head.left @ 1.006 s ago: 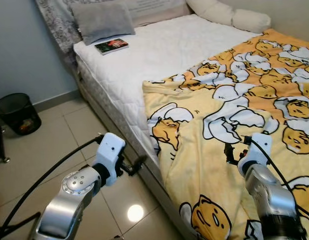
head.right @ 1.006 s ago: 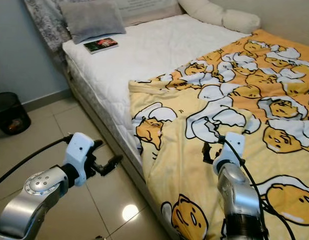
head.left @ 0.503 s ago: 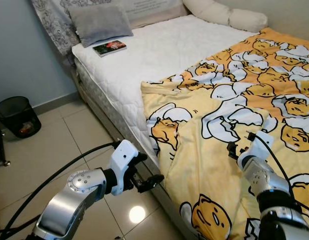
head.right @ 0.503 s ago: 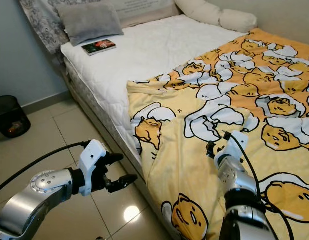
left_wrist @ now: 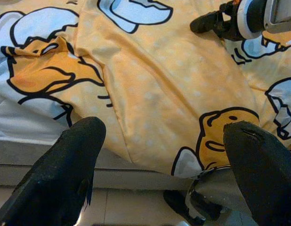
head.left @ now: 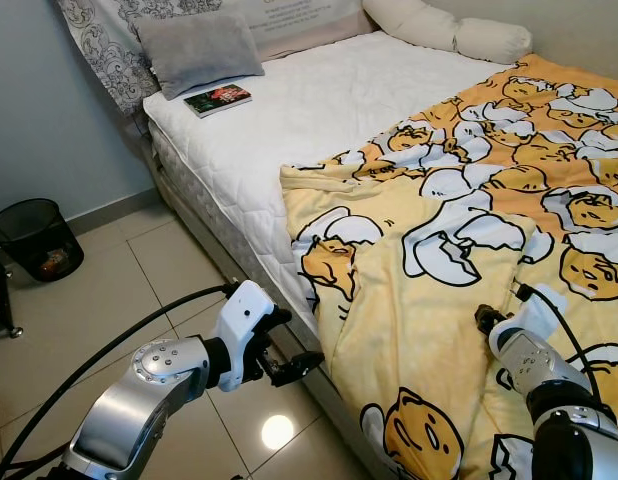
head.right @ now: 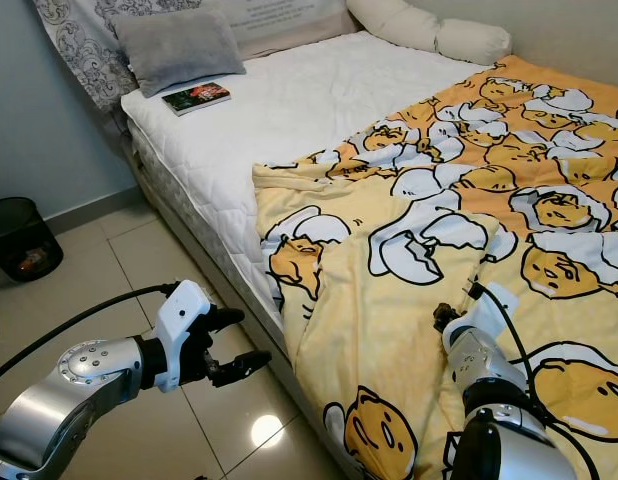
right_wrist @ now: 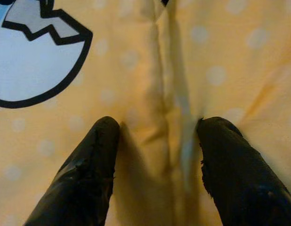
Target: Clean up the room
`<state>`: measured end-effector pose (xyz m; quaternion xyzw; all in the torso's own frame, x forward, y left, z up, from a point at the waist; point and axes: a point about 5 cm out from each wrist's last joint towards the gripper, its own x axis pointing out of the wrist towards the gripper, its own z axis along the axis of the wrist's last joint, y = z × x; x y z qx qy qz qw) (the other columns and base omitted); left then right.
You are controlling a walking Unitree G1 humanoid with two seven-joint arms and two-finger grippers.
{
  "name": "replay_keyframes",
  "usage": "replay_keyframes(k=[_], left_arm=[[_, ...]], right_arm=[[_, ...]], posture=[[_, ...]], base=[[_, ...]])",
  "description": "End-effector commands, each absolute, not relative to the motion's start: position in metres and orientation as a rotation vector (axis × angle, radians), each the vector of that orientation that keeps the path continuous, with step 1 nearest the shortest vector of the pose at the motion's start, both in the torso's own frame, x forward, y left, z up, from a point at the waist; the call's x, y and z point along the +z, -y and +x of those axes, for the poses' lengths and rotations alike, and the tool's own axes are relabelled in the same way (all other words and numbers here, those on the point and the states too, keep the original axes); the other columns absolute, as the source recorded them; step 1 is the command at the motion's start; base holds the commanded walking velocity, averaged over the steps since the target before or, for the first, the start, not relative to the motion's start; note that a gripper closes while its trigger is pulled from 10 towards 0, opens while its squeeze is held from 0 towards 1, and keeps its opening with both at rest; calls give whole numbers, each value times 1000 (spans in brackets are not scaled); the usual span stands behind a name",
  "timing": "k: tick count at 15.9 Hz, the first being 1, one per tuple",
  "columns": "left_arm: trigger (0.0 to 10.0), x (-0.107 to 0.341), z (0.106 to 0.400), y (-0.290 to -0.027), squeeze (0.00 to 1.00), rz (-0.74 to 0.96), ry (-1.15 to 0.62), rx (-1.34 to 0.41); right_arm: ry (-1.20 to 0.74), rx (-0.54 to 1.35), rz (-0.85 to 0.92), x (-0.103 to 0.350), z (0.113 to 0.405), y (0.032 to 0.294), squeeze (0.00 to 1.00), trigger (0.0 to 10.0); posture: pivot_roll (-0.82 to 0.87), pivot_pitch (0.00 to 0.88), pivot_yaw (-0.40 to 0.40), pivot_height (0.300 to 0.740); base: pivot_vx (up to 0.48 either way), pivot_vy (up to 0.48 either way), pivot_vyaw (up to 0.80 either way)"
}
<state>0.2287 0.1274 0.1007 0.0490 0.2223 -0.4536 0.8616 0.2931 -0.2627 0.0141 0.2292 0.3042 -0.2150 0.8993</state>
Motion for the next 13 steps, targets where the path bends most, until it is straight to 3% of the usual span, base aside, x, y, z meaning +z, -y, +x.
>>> replay_keyframes(k=[1,3,13], left_arm=[[10000,101,230,-130,655,110,-468,-948],[10000,101,229,-131,655,109,-470,-948],[10000,101,235,-132,655,118,-472,-938]], right_arm=[[-622,-419,513,17,298,259,0,0],[-579,-358,583,23,305,255,0,0],[-572,-320,568,25,309,251,0,0]], posture=[[28,0,65,740],[24,0,71,740],[28,0,69,740]], base=[[0,0,0],[0,0,0],[0,0,0]])
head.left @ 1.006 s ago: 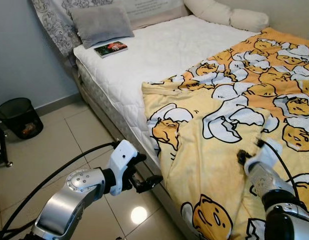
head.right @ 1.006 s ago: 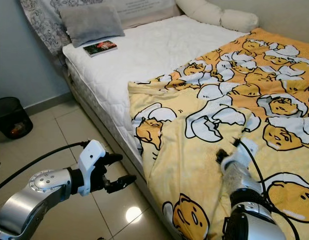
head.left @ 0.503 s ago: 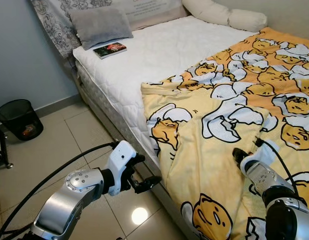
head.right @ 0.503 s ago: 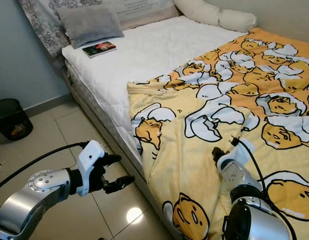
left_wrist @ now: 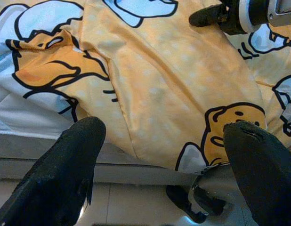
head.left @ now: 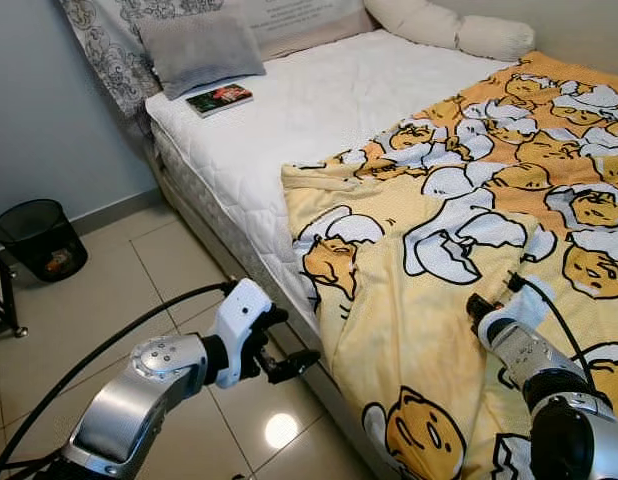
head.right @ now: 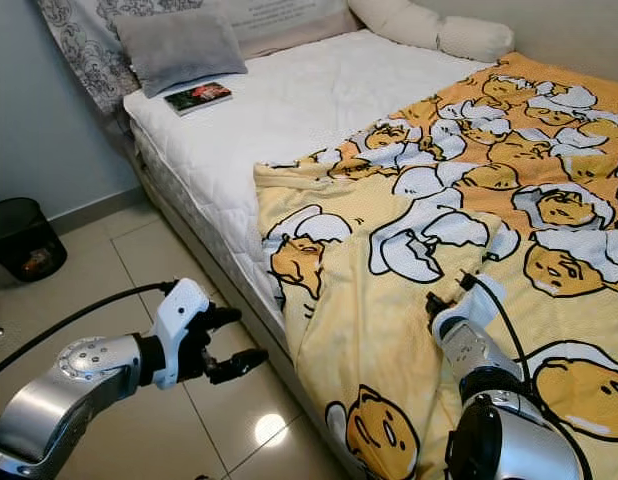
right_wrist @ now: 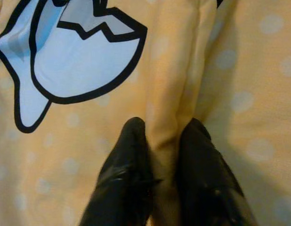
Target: Clean up the room
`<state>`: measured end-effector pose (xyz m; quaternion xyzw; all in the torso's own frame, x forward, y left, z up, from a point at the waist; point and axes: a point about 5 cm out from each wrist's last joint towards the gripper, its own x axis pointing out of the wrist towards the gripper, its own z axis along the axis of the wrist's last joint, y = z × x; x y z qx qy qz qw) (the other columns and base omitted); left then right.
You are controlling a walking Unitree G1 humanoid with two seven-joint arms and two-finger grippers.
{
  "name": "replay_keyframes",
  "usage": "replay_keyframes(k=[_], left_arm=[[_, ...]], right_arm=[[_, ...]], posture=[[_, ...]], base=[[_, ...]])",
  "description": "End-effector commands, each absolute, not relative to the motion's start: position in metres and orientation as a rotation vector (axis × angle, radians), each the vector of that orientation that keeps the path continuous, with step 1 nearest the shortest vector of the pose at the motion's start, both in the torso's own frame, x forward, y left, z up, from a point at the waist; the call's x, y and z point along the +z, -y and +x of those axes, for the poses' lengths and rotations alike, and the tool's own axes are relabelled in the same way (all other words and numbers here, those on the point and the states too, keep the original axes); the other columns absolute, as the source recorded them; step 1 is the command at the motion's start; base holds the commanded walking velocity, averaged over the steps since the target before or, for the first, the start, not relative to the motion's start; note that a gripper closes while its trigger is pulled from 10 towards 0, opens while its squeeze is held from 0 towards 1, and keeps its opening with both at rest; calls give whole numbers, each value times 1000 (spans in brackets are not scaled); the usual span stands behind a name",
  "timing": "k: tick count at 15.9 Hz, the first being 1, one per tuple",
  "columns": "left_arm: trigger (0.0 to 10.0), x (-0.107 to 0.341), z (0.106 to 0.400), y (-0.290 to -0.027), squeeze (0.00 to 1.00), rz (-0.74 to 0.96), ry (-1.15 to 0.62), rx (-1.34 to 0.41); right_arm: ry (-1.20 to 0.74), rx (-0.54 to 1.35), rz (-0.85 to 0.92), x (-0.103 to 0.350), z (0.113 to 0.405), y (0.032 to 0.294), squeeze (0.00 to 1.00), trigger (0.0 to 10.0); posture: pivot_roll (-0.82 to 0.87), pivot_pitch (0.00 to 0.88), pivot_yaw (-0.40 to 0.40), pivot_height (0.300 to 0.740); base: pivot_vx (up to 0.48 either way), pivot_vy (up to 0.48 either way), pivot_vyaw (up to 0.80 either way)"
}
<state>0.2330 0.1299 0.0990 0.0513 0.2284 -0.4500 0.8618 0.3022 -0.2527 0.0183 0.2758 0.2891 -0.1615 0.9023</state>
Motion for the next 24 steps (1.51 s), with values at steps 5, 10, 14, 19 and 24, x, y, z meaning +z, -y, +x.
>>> replay_keyframes(k=[5,10,14,19,24], left_arm=[[10000,102,234,-131,659,116,-469,-926],[10000,108,241,-148,659,120,-440,-840],[10000,113,246,-158,655,117,-421,-789],[10000,113,249,-157,510,101,-393,-716],[10000,105,300,-160,1000,-137,-406,-475]], right_arm=[[-566,-305,563,26,311,248,0,0],[-407,176,457,50,333,196,0,0],[-335,870,384,65,306,116,0,0],[-426,913,208,47,290,116,0,0],[-418,888,145,47,289,117,0,0]], posture=[[33,0,64,740],[25,0,70,740],[30,0,69,740],[37,0,61,740],[26,0,64,740]], base=[[0,0,0],[0,0,0],[0,0,0],[0,0,0],[0,0,0]])
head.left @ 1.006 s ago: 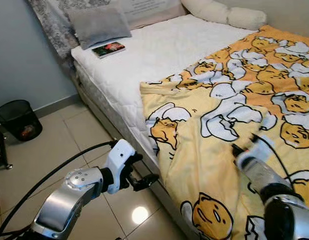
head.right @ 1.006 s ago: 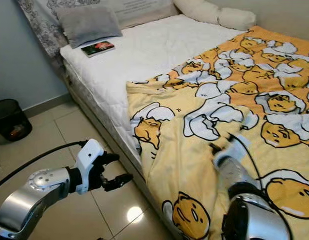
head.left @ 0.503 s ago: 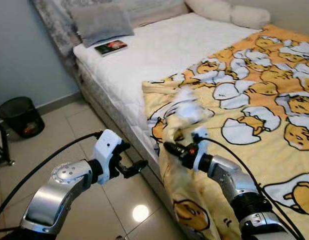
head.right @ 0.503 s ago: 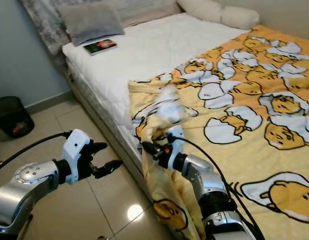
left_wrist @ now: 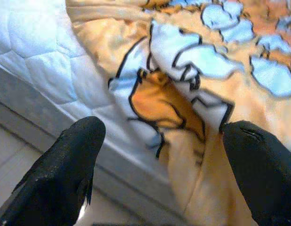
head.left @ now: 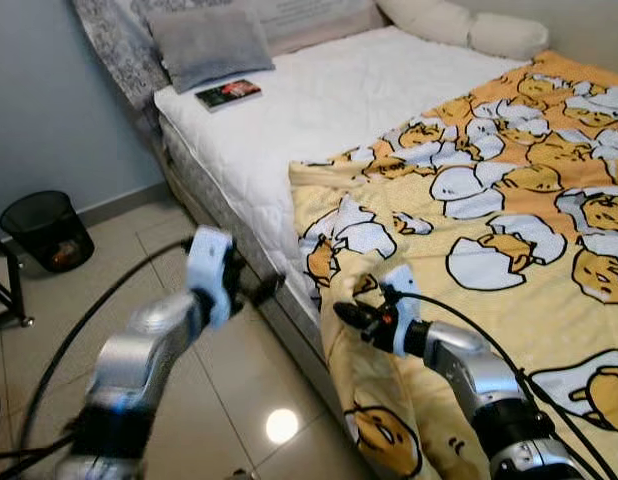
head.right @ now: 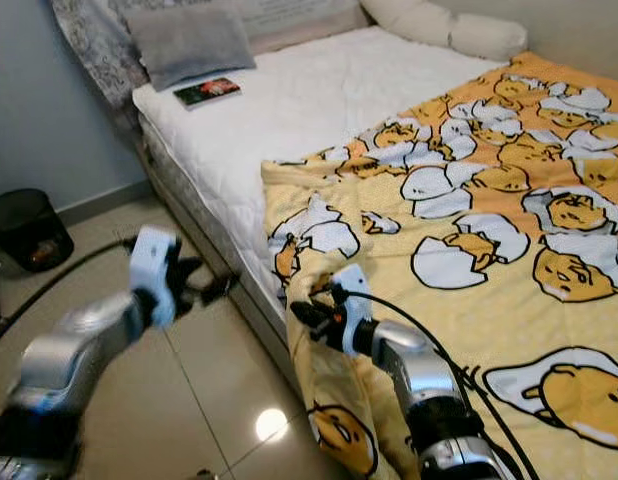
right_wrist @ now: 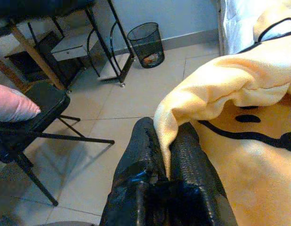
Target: Clean up the room
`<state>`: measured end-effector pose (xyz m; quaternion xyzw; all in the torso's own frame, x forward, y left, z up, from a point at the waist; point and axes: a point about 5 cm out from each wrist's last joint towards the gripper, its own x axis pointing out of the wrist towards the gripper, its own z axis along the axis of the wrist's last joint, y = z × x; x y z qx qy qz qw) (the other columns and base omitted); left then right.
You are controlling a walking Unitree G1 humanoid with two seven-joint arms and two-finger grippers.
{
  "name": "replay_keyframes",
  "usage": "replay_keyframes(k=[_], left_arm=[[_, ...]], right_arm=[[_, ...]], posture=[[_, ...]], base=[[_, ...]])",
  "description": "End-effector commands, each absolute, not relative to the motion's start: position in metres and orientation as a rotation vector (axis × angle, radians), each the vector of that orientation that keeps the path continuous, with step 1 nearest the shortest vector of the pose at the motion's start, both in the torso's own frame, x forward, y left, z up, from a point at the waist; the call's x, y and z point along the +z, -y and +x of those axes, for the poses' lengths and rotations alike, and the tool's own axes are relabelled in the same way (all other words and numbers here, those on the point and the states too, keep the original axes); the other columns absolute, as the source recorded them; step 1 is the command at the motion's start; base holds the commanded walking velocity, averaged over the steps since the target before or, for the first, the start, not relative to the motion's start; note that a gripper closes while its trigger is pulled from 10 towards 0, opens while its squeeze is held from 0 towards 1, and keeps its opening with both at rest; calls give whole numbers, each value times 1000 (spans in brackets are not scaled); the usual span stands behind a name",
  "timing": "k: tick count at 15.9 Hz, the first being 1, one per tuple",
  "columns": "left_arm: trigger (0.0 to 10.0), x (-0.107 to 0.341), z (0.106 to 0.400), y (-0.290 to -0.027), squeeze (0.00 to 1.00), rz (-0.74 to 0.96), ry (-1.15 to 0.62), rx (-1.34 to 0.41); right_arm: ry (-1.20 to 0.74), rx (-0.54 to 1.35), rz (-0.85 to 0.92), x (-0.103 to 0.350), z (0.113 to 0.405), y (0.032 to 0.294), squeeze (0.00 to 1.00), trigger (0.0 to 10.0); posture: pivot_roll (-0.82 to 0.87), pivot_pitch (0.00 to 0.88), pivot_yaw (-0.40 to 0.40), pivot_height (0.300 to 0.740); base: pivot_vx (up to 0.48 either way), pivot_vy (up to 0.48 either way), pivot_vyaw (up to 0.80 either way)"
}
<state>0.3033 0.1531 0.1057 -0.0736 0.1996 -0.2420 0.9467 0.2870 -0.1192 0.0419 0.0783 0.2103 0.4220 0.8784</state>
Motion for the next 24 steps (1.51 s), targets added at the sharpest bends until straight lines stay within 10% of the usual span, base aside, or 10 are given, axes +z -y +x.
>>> replay_keyframes(k=[1,4,6,7,18,19,24], left_arm=[[10000,105,318,-154,1000,-201,-403,-437],[10000,100,332,-139,976,-258,-447,-473],[10000,91,334,-130,137,-312,-498,-525],[10000,86,336,-126,0,-353,-526,-535],[9686,69,338,-59,0,-400,-680,-746],[0,67,338,-59,0,-387,-688,-717],[0,72,347,-66,0,-403,-629,-643]], right_arm=[[-413,886,126,47,289,116,0,0],[-395,885,114,50,290,113,0,0],[-387,900,97,51,290,111,0,0],[-384,906,91,51,289,111,0,0],[-378,945,36,52,272,109,0,0],[-377,944,37,51,271,109,0,0],[-376,939,40,51,266,106,0,0]], posture=[[14,0,75,740],[6,0,80,740],[-5,0,84,740],[-15,0,88,740],[-112,14,173,740],[-114,15,179,740],[-111,6,184,740]], base=[[0,0,0],[0,0,0],[0,0,0],[0,0,0],[0,0,0],[0,0,0],[0,0,0]])
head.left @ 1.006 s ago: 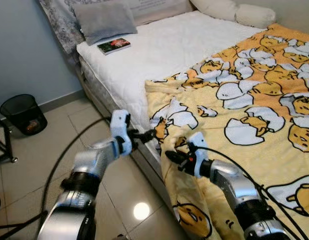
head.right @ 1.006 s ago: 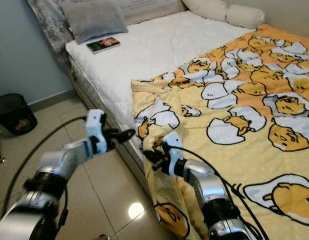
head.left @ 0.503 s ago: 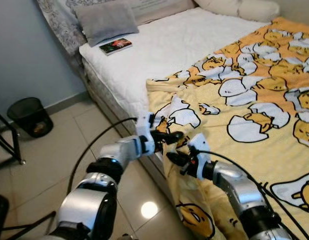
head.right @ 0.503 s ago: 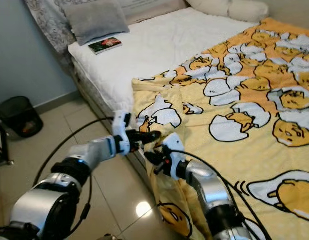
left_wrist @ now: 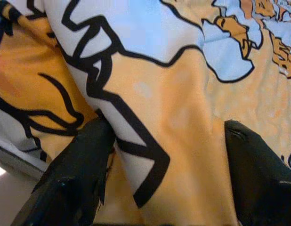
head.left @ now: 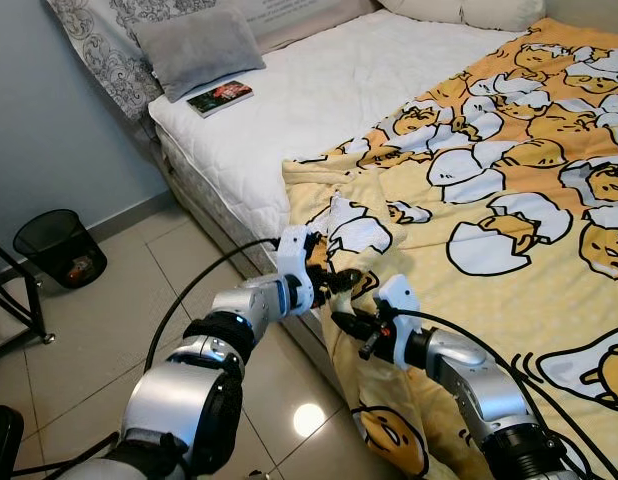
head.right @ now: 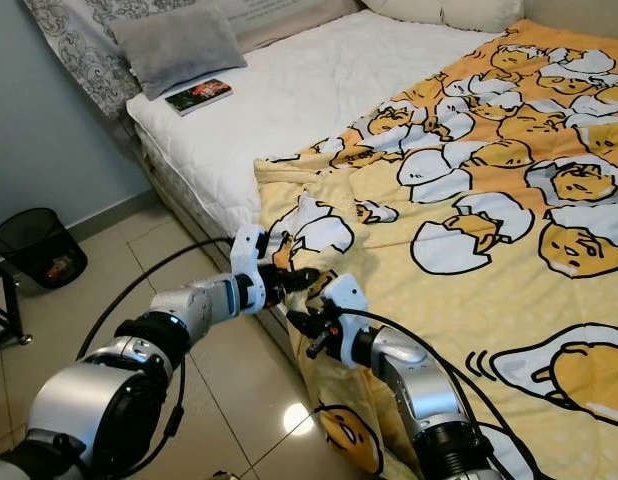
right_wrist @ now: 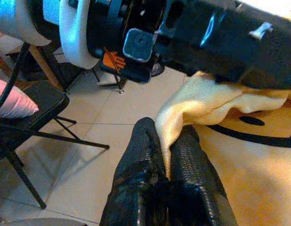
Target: Clean up the room
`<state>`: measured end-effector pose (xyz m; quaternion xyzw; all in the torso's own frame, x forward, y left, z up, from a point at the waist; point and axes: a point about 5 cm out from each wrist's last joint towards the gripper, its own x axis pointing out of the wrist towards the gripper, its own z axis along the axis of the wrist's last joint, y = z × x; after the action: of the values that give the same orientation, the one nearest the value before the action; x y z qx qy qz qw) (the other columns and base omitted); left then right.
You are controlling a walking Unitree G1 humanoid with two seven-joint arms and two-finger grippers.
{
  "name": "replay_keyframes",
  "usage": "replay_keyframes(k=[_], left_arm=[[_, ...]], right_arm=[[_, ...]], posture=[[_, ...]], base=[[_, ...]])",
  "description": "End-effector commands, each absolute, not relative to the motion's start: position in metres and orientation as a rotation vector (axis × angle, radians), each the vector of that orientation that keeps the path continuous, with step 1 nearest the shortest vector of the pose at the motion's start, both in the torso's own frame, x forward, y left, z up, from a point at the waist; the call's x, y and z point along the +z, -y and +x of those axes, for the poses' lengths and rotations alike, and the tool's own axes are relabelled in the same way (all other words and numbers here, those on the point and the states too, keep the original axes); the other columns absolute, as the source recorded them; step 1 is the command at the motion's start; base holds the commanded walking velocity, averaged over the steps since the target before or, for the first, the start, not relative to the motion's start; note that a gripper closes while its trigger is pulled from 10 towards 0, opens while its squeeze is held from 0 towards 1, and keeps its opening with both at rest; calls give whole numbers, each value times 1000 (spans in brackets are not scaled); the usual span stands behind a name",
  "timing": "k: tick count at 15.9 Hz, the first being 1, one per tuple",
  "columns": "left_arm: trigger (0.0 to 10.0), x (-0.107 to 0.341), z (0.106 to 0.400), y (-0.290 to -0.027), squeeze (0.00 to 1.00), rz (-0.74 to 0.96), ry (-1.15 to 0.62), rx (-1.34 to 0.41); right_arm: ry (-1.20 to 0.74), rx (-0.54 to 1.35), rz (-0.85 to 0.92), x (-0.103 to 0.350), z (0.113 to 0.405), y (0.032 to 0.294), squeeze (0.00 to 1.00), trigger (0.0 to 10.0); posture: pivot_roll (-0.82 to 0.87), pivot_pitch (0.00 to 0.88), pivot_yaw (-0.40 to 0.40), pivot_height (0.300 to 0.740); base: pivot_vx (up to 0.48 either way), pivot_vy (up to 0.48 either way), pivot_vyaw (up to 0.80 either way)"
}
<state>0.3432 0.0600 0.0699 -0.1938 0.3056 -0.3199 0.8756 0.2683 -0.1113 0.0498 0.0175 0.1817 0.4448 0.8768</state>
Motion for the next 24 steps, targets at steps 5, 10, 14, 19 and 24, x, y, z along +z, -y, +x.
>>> replay_keyframes(k=[5,10,14,19,24], left_arm=[[0,73,348,-69,0,-416,-607,-651],[0,72,348,-72,0,-438,-607,-645],[0,73,353,-89,0,-413,-580,-566],[0,73,354,-131,0,-259,-525,-552],[0,62,334,-172,0,-129,-450,-497]], right_arm=[[-372,949,36,53,268,102,0,0],[-415,962,157,56,265,103,1000,10000],[-407,1010,180,69,259,124,1000,10000],[-370,954,173,91,256,168,1000,10000],[-365,829,136,86,261,164,0,10000]], posture=[[-103,0,175,740],[-103,0,177,740],[-93,0,172,740],[-64,0,143,740],[-48,0,116,740]], base=[[0,0,0],[0,0,0],[0,0,0],[0,0,0],[0,0,0]])
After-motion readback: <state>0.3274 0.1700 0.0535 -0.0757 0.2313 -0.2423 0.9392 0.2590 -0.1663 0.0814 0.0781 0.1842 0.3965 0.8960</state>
